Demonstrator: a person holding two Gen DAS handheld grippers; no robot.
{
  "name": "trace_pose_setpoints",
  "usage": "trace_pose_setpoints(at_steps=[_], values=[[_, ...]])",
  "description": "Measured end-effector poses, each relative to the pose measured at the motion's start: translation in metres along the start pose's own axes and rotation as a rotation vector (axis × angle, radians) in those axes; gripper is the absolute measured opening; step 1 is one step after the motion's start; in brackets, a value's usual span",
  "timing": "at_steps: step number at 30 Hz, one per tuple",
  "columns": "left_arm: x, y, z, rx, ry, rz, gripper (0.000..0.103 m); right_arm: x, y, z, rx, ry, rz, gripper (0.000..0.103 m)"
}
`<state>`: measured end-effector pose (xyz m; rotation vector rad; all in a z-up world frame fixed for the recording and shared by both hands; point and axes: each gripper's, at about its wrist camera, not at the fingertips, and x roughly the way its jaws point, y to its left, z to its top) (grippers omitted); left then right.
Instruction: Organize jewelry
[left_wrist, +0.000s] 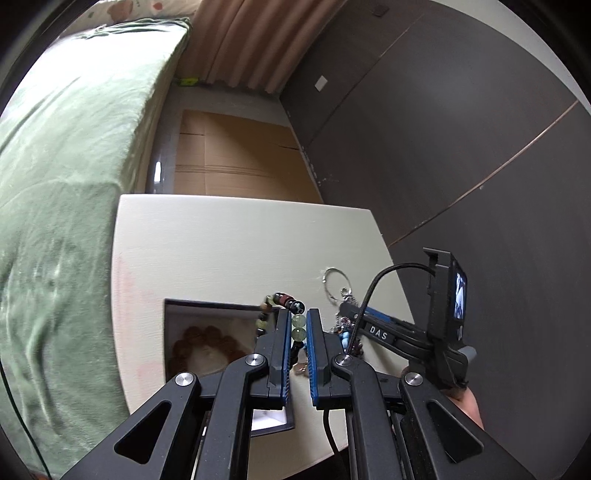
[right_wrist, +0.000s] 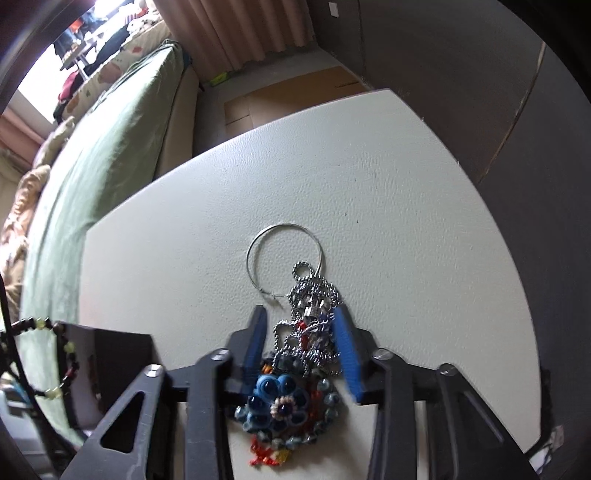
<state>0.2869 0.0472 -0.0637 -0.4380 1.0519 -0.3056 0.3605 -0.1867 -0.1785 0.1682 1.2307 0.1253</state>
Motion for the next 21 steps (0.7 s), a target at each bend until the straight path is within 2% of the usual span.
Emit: trace_pose_setpoints(at_steps=[1, 7, 9, 10, 11, 12, 13, 14, 21], values=[[0.0, 0.002, -0.001, -0.002, 0.007, 0.003, 0.008, 0.0, -0.001, -0.001, -0.002, -0.007, -0.014, 0.019], [0.006, 0.025, -0.005, -0.042, 0.074, 0.057, 0.009, -0.019, 0.001, -0.007, 0.0, -0.042, 0.021, 0.016], [0.007, 0.032, -0.006, -0.06, 0.087, 0.063, 0.013, -0.03, 0.005, -0.01, -0.013, -0.061, 0.039, 0.016], [0.004, 0.035, -0.006, -0.064, 0.086, 0.066, 0.022, -0.035, 0.007, -0.01, -0.017, -0.068, 0.044, 0.015], [0.003, 0.036, -0.006, -0.065, 0.082, 0.07, 0.036, -0.039, 0.008, -0.011, -0.021, -0.075, 0.049, 0.016], [0.001, 0.037, -0.007, -0.063, 0.071, 0.077, 0.044, -0.047, 0.011, -0.014, -0.028, -0.085, 0.061, 0.016], [-0.002, 0.038, -0.007, -0.062, 0.062, 0.08, 0.057, -0.052, 0.012, -0.016, -0.032, -0.092, 0.069, 0.015], [-0.005, 0.039, -0.009, -0.06, 0.052, 0.081, 0.061, -0.058, 0.015, -0.018, -0.04, -0.101, 0.077, 0.015], [-0.009, 0.043, -0.011, -0.079, 0.053, 0.085, 0.061, -0.092, 0.041, -0.02, -0.086, -0.149, 0.084, 0.015]])
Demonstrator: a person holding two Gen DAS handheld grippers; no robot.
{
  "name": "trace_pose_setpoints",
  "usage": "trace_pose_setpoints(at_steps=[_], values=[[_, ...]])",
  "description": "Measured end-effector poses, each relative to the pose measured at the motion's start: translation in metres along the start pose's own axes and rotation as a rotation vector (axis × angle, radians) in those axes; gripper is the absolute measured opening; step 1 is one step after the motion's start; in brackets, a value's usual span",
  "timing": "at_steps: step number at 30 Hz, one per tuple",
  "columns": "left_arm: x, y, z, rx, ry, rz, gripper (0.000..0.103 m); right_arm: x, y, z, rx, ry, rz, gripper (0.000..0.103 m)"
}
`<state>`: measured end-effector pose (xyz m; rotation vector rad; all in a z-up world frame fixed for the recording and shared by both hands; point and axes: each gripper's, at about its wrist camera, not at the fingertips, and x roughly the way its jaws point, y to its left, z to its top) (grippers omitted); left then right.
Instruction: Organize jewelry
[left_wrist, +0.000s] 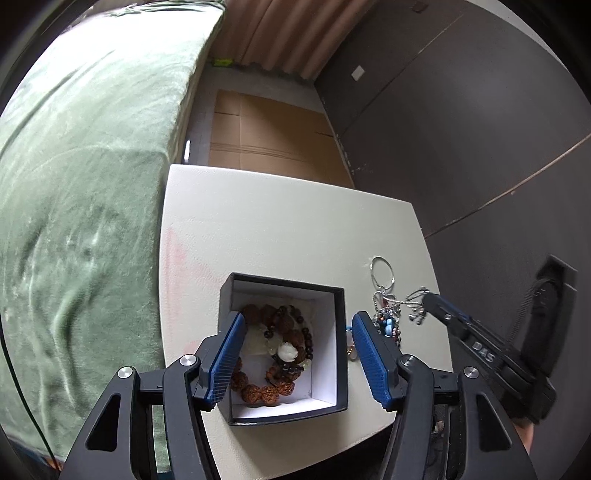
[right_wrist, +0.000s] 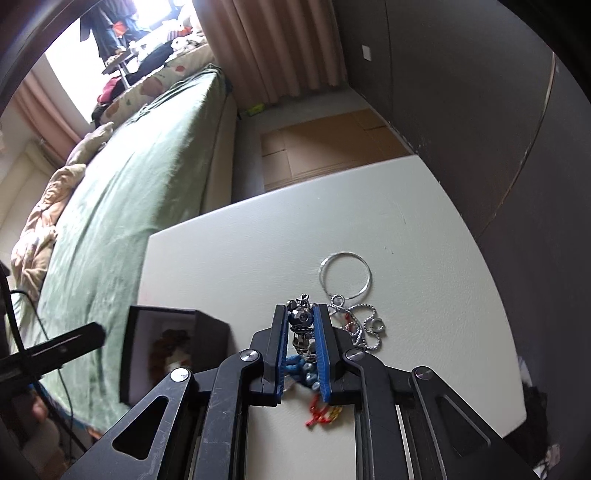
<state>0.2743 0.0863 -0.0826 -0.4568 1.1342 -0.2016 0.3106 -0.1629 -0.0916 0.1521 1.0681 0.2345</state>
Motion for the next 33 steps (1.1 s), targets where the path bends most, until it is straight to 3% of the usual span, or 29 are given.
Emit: trace_pose_setpoints(at_steps=[16, 33], values=[[-0.025, 0.017, 0.003, -0.026, -0.04, -0.007, 0.061, -0.081, 0.062, 0.018, -0.117, -0.127, -0.01, 0.015], [-0.036, 0.03, 0.009, -0.072, -0.063, -0.023, 0.061, -0.197, 0.138, 0.055, -0.283, -0.341, -0.003, 0.015]])
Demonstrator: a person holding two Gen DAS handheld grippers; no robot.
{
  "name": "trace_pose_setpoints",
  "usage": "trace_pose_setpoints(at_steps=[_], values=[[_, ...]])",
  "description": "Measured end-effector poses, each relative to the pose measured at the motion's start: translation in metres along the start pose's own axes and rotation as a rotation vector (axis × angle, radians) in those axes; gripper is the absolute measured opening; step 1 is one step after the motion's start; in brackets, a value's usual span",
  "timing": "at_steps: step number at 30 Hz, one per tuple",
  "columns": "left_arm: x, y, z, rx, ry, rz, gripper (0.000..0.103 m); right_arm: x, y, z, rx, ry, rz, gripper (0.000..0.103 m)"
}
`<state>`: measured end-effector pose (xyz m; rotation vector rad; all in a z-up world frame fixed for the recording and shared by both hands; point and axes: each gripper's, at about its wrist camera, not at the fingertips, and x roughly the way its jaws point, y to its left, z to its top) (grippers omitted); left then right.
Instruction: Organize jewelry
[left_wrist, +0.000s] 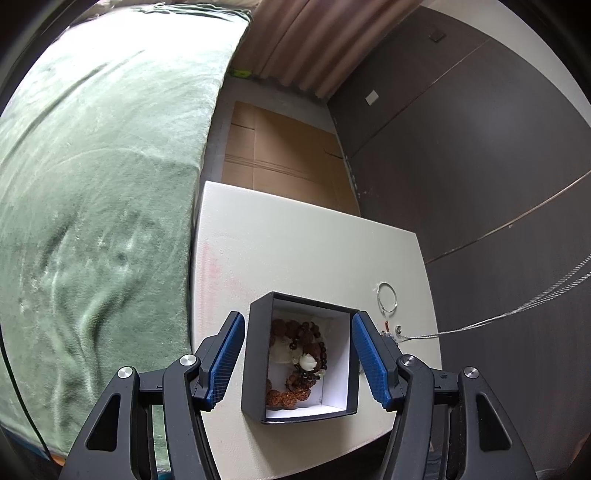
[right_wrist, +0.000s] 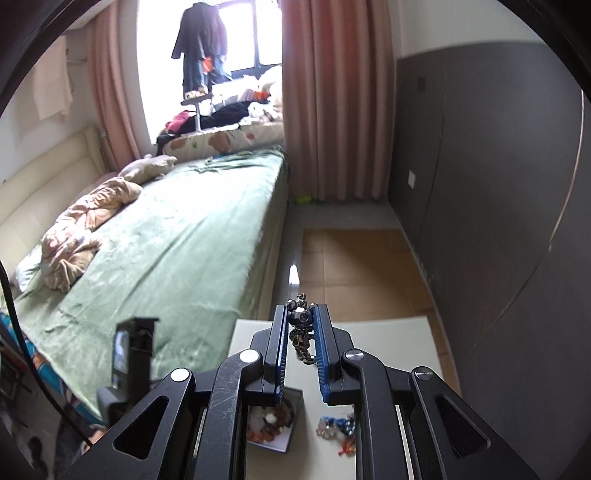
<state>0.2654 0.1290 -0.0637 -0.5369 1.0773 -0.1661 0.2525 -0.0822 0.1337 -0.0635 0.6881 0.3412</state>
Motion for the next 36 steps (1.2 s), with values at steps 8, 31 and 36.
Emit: trace_pose_setpoints(at_steps=[8, 31, 36], values=[[-0.005, 0.01, 0.0, -0.015, 0.0, -0.001, 0.062, -0.029, 0.024, 0.024, -0.042, -0.071, 0.006, 0.015], [-0.008, 0.019, 0.004, -0.038, -0.011, 0.006, 0.062, 0.061, 0.022, -0.033, 0.011, 0.16, 0.198, 0.015], [-0.003, 0.01, 0.004, -0.028, 0.001, 0.016, 0.062, 0.071, 0.014, -0.044, -0.003, 0.219, 0.201, 0.026]])
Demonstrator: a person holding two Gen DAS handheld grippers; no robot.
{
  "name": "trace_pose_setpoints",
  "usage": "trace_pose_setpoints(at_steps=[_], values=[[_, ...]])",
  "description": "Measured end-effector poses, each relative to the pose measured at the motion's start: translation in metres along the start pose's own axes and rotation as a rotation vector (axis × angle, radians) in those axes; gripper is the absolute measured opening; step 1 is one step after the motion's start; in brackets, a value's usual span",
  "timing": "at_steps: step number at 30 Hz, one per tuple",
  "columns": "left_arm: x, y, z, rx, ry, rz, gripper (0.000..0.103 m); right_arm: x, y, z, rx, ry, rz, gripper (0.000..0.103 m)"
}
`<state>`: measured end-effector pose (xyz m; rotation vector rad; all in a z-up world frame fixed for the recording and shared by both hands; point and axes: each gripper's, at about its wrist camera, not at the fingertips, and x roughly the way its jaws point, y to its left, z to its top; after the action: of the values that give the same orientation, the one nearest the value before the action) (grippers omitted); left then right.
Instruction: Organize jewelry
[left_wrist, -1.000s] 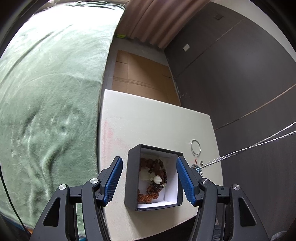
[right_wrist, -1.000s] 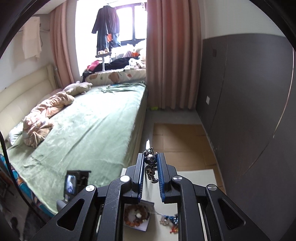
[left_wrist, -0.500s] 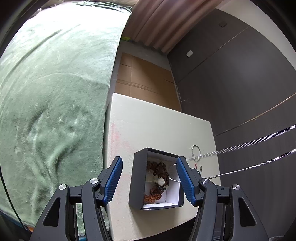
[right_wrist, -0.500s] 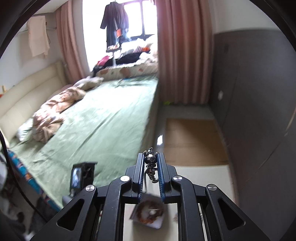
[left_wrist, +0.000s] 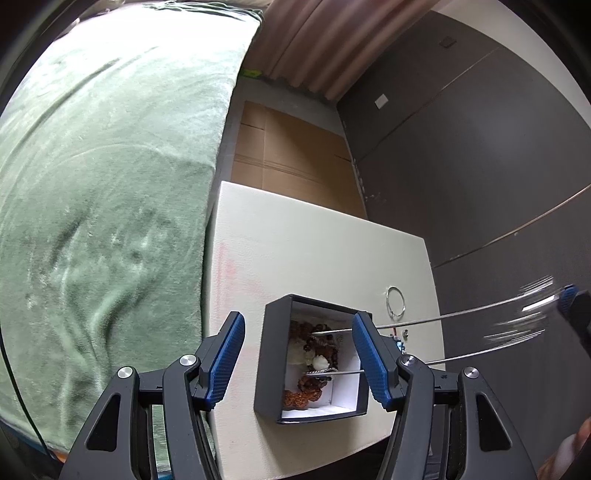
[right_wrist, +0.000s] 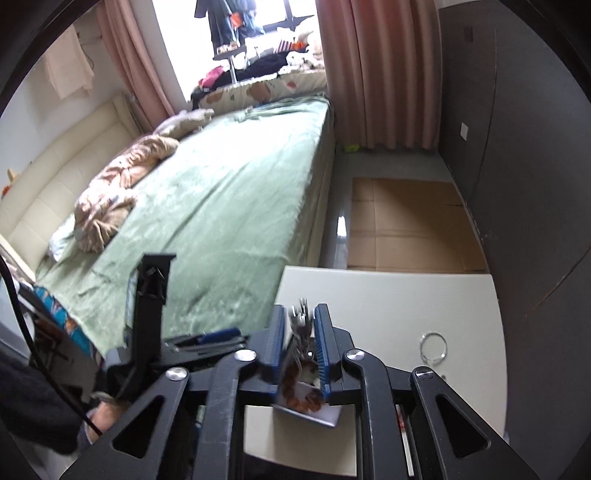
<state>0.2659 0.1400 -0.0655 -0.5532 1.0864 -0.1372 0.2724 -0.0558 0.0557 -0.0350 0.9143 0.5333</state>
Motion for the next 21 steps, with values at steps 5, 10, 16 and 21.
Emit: trace_pose_setpoints(at_steps=[5, 10, 16, 21], values=[[0.005, -0.011, -0.002, 0.014, 0.007, 0.015, 0.062, -0.008, -0.031, -0.01, 0.046, -0.024, -0.021, 0.05], [0.013, -0.035, -0.008, 0.044, 0.028, 0.024, 0.062, 0.002, -0.079, -0.03, 0.151, 0.041, -0.036, 0.051], [0.032, -0.081, -0.021, 0.131, 0.069, 0.026, 0.062, 0.024, -0.137, -0.064, 0.272, 0.137, -0.064, 0.051], [0.055, -0.115, -0.034, 0.192, 0.116, 0.036, 0.062, 0.028, -0.173, -0.084, 0.342, 0.168, -0.051, 0.063]])
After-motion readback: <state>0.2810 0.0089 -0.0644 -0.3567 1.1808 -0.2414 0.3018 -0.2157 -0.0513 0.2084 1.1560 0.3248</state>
